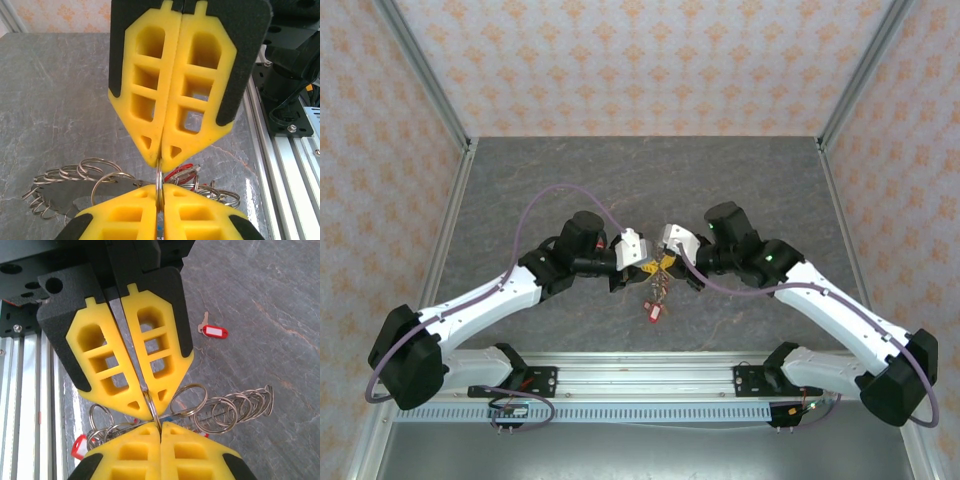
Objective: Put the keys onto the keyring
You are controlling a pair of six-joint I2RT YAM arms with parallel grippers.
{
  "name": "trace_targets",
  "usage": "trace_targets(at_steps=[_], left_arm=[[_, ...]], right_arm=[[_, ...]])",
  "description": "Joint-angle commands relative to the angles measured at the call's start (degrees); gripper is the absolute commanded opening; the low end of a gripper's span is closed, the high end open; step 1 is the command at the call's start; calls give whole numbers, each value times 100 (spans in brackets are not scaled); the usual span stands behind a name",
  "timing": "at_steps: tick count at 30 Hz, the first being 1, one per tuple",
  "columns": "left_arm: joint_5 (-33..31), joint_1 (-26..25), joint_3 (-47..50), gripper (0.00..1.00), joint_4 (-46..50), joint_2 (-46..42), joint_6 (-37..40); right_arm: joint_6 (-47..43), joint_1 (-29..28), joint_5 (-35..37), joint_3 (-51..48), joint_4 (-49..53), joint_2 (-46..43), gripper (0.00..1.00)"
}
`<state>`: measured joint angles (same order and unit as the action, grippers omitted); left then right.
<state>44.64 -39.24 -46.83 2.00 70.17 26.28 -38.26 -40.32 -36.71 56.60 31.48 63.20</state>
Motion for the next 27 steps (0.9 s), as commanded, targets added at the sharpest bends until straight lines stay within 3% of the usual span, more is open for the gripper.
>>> trace_targets(at_steps=[1,8,10,20,27], left_arm=[[-94,-4,-134,10,169,58,201],[-77,-4,-29,9,-50,3,92],[-61,-3,-26,0,-81,-12,64],[135,3,252,0,-645,-215,-270],[207,4,253,0,-727,-243,-306]], right_arm=[[-178,-234,324,536,388,94,0],[-166,-467,631,905,748,346,0],[-147,-468,665,921,744,340,0],[-72,-451,595,193,276,-88,16],[-32,-433,533,-64,-77,-176,16]])
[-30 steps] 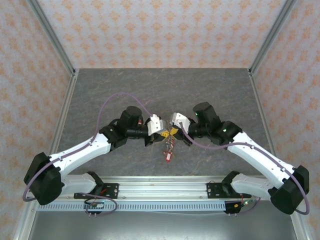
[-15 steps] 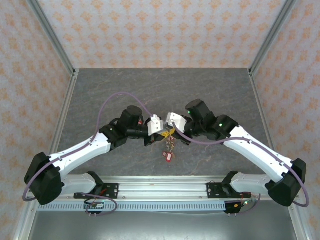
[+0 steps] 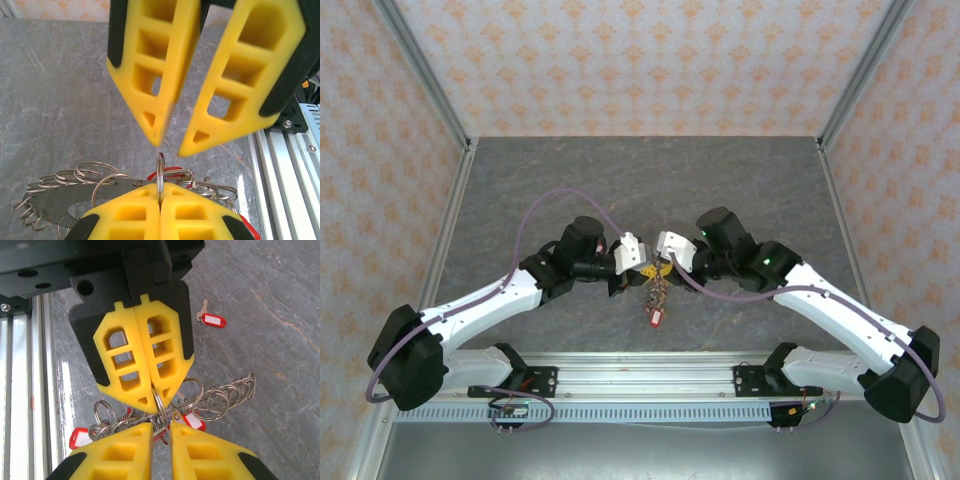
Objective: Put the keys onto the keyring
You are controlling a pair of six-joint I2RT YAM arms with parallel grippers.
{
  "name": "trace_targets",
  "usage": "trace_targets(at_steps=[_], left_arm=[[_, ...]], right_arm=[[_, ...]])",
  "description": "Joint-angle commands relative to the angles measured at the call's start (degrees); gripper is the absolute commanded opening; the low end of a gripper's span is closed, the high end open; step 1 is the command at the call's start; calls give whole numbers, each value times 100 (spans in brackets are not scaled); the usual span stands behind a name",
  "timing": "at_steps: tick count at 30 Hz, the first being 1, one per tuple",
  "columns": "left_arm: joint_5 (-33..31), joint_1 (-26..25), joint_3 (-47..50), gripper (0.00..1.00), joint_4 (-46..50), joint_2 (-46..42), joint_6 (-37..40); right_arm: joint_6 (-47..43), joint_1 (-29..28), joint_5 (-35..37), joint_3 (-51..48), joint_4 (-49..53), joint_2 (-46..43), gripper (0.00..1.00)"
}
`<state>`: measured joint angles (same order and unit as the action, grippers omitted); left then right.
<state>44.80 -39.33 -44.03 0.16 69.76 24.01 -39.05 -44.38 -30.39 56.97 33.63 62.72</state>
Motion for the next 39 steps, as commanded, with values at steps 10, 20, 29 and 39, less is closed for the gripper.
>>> trace_targets(at_steps=[10,20,29,39], left_arm=[[212,18,-62,0,-472,-256,-65],[220,13,-114,0,-427,-256,-63],[-157,16,-78,9,-300,-263,23],[-333,6,-174,11,2,-209,192]], right_arm=[[31,17,-2,-344,-656,-199,19],[-15,26,13,-428,-816,-103,17],[-55,25,-188,-125,-479,-122,1],[-60,17,-405,253,-273,3,1]])
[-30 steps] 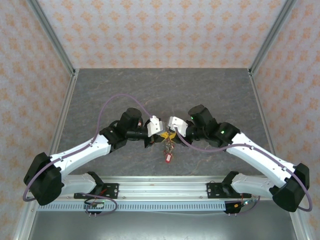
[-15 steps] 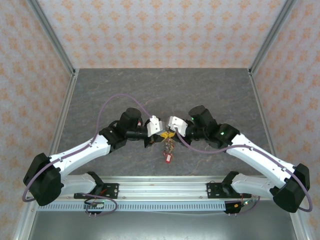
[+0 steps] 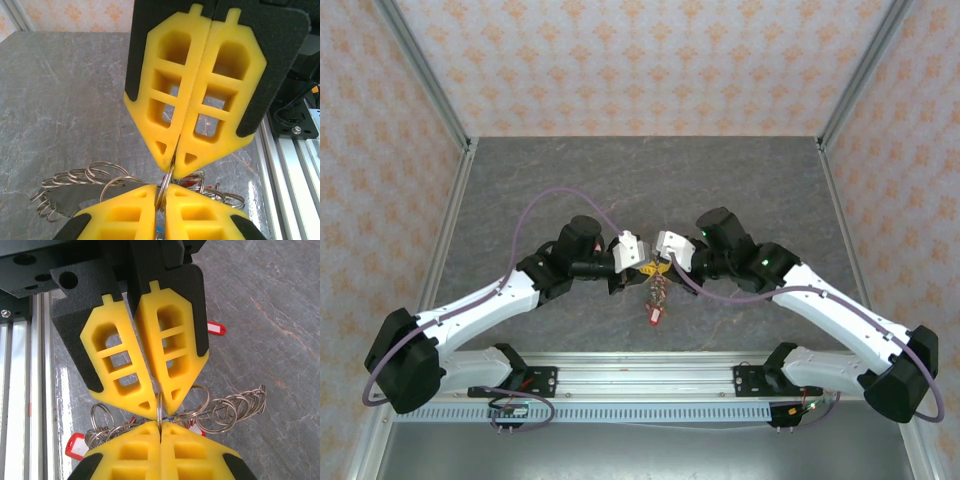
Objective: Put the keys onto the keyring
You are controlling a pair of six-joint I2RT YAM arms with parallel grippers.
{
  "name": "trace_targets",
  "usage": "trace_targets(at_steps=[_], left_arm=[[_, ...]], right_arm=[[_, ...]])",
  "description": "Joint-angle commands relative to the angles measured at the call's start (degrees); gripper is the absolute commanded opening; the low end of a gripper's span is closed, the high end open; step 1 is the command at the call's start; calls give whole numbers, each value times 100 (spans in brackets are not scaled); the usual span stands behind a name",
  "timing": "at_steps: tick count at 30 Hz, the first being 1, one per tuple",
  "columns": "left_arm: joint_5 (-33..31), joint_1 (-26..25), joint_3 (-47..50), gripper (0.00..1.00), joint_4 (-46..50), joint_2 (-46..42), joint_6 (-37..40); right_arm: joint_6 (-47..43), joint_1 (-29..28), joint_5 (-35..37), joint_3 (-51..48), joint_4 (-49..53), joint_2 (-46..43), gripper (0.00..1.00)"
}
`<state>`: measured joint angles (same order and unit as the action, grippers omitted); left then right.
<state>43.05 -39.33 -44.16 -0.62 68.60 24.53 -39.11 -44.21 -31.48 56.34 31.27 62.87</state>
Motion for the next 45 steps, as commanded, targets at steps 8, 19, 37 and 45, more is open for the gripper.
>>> trace_targets(at_steps=[8,19,37,45], left_arm=[[-68,11,-147,0,137,-24,154],[192,14,-204,0,-113,56,21],[260,22,-63,0,-543,-21,-247],[272,92,93,0,-749,-161,-372]], right_arm=[[0,-9,-517,312,-230,-82,1],[-167,-95,37,510,370,172,9],[-102,-89,241,64,4,-1,23],[155,116,-183,-425,-405,-581,27]])
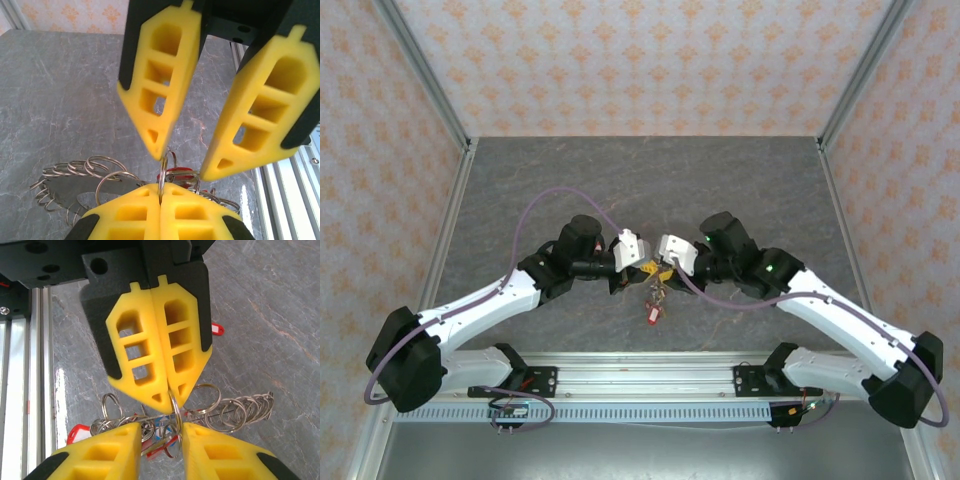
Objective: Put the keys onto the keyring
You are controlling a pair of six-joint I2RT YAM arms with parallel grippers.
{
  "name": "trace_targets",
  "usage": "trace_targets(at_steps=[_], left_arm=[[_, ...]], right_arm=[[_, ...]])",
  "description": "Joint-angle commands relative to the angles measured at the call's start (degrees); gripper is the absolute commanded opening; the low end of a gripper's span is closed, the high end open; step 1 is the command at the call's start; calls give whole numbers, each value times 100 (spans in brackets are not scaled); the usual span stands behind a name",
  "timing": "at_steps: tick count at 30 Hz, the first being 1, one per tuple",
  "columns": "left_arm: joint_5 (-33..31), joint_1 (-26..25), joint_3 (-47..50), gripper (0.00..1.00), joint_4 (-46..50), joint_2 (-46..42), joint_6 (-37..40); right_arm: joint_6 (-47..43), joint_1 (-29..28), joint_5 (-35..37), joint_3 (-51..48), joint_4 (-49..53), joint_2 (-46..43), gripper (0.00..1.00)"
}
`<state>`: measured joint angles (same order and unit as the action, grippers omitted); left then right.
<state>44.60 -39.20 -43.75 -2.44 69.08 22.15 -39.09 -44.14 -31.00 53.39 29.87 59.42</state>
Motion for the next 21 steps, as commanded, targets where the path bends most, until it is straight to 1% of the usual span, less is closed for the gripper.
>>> trace_targets(at_steps=[1,6,11,13,15,18,21], left_arm=[[134,94,69,0,-604,-219,-159],[208,114,101,0,-707,-249,-242],[269,132,106,0,-789,-264,-308],[303,130,101,0,-771,-272,-307],[313,132,103,0,-776,-294,-313],[295,141,163,0,-915,-337,-391],[286,150,196,0,-1030,-351,-472]], right_arm=[[201,201,-370,-225,-356,-307,27],[525,466,-900,-553,-945,-464,27],[761,493,-982,-852,-1614,-416,25],[835,488,-989,-931,-1827,-396,23],[868,494,-932,-994,-1914,-387,17],[808,522,-759,-1031,-1737,-339,8],[823,547,-678,-1155,-1672,-291,6]])
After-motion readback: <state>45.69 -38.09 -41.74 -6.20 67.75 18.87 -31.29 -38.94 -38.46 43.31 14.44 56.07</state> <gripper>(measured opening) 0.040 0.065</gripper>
